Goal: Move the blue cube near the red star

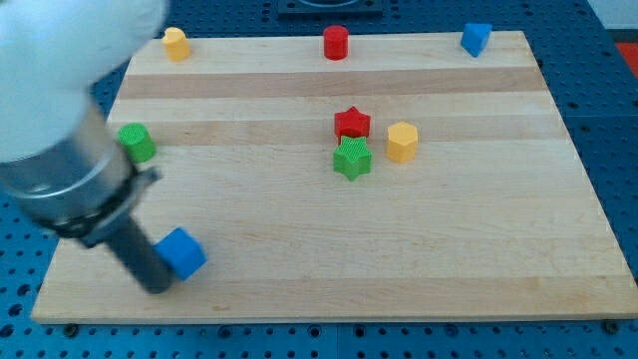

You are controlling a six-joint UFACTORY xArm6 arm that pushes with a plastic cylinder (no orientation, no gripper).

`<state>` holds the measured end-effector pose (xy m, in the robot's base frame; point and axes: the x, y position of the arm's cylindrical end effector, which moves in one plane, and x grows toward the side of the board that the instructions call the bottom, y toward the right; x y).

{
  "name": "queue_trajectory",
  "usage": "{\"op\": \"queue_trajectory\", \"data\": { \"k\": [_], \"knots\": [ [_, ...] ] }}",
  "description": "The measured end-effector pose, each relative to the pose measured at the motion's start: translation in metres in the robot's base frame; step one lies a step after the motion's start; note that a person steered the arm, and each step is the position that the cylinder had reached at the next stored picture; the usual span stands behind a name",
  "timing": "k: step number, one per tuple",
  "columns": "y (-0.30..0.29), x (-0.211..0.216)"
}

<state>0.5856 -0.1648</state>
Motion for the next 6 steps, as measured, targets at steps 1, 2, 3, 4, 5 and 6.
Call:
{"op": "queue_trajectory", "data": {
  "k": [1,2,3,4,5,6],
  "knots": [
    [0.016,-0.03],
    [0.042,-0.067],
    [0.063,-0.105],
    [0.08,-0.136],
    [0.078,-0.138],
    [0.029,-0.102]
  ]
}}
